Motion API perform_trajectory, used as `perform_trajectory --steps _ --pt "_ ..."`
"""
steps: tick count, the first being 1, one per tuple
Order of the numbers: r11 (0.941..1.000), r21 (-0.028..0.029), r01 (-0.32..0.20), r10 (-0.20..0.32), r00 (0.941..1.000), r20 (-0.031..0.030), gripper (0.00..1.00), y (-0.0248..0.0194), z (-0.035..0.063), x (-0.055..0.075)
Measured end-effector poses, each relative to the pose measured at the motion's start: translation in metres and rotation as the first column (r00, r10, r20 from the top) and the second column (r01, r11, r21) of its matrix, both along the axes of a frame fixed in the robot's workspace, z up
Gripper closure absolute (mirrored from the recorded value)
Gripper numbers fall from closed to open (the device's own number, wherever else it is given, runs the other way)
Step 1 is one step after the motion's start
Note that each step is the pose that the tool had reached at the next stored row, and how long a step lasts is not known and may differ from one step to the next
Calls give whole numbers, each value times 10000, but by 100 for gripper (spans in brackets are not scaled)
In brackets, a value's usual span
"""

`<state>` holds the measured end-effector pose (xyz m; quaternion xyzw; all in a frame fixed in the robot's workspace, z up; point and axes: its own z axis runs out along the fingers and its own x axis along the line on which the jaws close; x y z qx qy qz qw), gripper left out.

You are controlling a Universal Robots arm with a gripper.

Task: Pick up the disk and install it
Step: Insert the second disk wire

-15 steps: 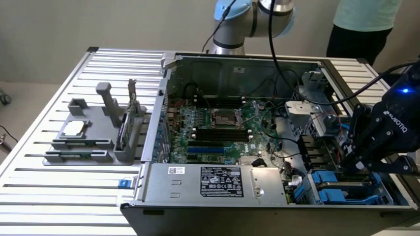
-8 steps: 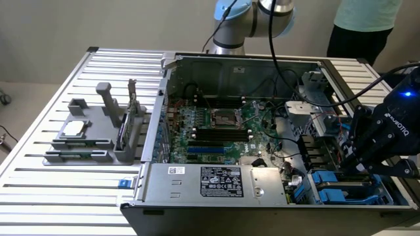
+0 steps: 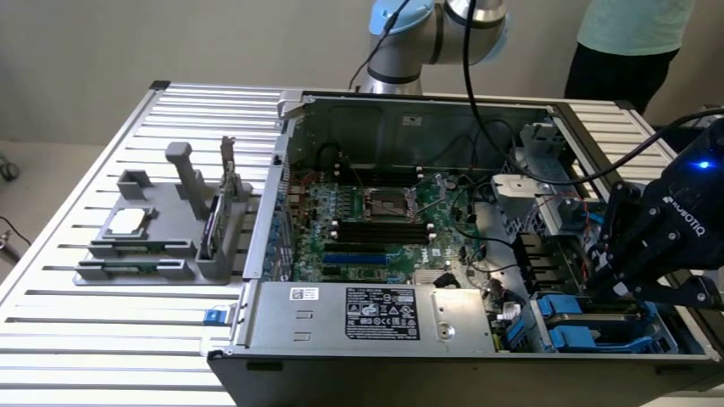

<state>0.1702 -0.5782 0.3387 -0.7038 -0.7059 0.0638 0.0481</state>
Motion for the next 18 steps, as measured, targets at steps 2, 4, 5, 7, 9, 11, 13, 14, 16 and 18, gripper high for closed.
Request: perform_trajectory --steps 2,4,5,7,9,11,13,14,16,18 --pt "10000 33 -11 11 10000 0 84 -15 -1 0" --pt "10000 68 -23 23 10000 0 84 -27 -4 0" --pt "10000 91 -31 31 10000 0 84 -32 -5 0" --pt "9999 143 -54 54 10000 0 84 -41 -6 1" --pt "9998 197 -74 74 10000 1 84 -49 -10 2" --pt "9996 254 -82 82 10000 1 84 -57 -13 3" --pt "9995 301 -87 87 10000 1 84 -64 -17 4" --pt "9994 321 -87 87 10000 1 84 -67 -18 4" --pt "9993 352 -87 87 10000 2 84 -76 -20 4" --pt "9992 379 -87 87 10000 2 84 -85 -24 4"
